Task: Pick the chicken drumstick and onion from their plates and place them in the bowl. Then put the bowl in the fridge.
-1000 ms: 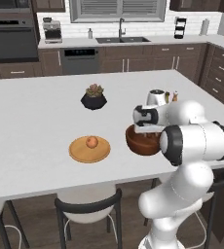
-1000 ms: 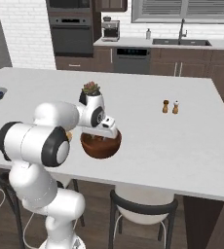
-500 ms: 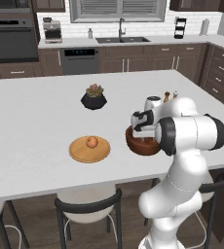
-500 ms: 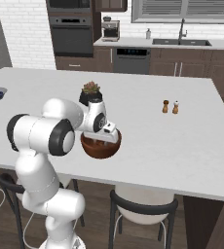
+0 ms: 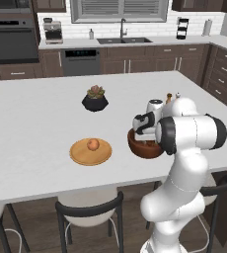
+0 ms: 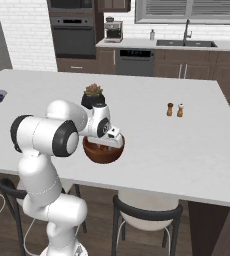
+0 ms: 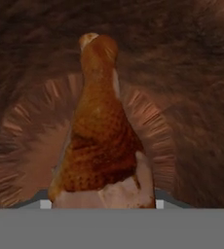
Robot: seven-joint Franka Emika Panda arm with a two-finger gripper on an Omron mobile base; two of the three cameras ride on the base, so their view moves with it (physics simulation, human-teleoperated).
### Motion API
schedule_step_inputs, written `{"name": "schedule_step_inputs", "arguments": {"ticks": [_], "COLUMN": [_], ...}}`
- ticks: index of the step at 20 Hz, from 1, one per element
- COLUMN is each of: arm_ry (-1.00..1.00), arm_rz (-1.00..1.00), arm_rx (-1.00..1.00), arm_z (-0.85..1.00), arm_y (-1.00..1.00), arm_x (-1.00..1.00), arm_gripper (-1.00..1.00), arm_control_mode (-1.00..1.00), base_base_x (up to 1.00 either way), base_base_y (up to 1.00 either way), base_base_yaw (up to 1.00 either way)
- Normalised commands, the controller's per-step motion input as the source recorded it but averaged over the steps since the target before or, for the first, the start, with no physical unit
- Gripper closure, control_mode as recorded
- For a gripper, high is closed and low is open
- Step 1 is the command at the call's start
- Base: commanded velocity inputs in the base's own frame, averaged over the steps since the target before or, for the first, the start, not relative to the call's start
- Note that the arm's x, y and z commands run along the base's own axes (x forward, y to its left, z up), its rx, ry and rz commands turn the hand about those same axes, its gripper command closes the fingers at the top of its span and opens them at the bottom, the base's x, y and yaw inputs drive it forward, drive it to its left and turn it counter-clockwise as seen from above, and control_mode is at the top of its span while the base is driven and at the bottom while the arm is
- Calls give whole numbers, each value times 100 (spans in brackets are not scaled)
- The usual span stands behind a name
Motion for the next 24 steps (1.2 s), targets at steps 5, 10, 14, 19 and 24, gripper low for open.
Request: {"name": "schedule_step_inputs", "arguments": {"ticks": [5, 10, 14, 19, 24], "arm_ry": [0, 0, -3, 0, 3], "arm_rz": [0, 0, 4, 7, 7], "arm_rx": [0, 0, 0, 0, 0], "arm_z": [0, 0, 31, 85, 58], "arm_y": [0, 0, 4, 31, 56], "arm_x": [0, -2, -37, -39, -35], "arm_gripper": [-100, -100, -100, -100, -100], "arm_control_mode": [-100, -100, -100, -100, -100], "base_base_x": [0, 0, 0, 0, 0], "base_base_y": [0, 0, 0, 0, 0], "base_base_yaw": [0, 0, 0, 0, 0]}}
